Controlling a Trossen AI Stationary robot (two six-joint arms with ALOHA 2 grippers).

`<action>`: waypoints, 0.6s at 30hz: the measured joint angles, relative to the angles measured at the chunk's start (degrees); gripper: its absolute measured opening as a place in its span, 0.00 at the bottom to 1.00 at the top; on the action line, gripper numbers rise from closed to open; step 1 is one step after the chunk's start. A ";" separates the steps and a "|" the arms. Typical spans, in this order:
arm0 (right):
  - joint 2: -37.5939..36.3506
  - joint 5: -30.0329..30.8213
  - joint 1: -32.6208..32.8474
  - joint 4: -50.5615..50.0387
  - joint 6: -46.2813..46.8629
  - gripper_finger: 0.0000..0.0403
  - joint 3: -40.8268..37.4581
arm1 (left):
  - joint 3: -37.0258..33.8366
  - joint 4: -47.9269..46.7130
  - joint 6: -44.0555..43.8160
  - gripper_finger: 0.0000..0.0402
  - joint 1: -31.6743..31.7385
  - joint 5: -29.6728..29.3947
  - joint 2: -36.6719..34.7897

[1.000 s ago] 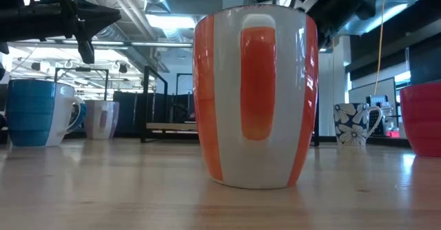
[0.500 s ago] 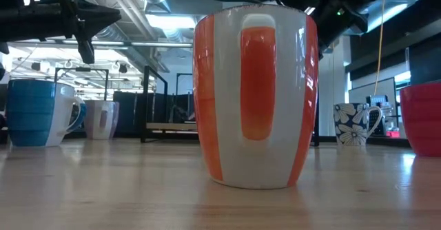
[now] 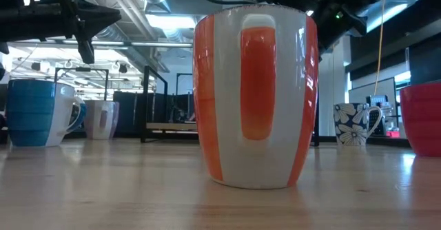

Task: Place coffee mugs
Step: Put the left blue patterned mug on the shelf

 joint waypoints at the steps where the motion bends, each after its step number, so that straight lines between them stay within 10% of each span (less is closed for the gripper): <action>1: -0.20 0.22 0.01 -0.14 0.42 0.10 0.00 | 0.00 0.00 0.00 0.07 0.00 -0.01 0.00; 18: -2.89 17.54 -0.37 -29.63 11.90 0.10 17.61 | 0.00 0.01 -0.04 0.07 0.01 0.15 0.00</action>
